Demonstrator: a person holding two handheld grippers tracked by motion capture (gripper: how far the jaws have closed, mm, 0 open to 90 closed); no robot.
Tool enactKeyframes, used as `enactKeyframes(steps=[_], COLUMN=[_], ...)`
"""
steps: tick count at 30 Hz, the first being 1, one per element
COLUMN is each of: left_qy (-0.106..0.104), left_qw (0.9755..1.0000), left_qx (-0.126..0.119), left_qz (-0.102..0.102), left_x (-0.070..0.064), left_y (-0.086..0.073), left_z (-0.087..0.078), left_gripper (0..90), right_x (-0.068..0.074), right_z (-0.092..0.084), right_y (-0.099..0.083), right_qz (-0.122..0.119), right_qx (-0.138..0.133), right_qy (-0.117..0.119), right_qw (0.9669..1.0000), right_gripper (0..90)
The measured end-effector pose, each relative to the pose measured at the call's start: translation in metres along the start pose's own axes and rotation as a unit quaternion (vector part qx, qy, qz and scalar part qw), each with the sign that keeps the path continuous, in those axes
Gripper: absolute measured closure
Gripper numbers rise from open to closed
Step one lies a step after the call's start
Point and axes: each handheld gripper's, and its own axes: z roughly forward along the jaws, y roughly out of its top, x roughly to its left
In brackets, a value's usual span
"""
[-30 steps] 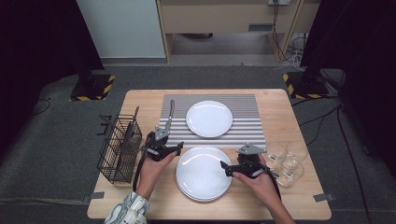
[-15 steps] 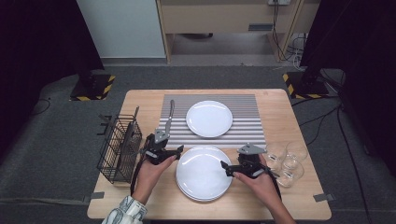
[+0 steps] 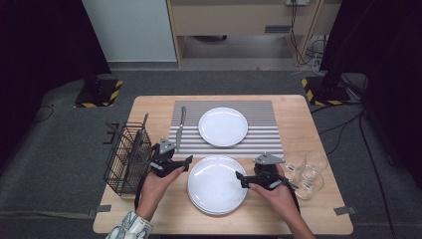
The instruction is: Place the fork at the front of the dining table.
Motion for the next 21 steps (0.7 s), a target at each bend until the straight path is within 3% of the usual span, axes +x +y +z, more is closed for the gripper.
enactKeyframes(steps=[11, 21], left_qy=[-0.021, -0.020], left_qw=[0.9998, 0.9998], left_qx=[0.005, 0.007], left_qz=[0.000, -0.001], left_x=[-0.002, -0.002], left_y=[-0.008, -0.015], left_z=[-0.013, -0.022], left_gripper=[19.0, 17.4], right_x=[0.001, 0.002], right_z=[0.000, 0.002], right_y=[0.001, 0.000], right_qz=[-0.002, -0.006], right_qx=[0.000, 0.002], right_qy=[0.001, -0.001], right_qw=[1.0000, 1.0000], right_gripper=[7.3, 7.6])
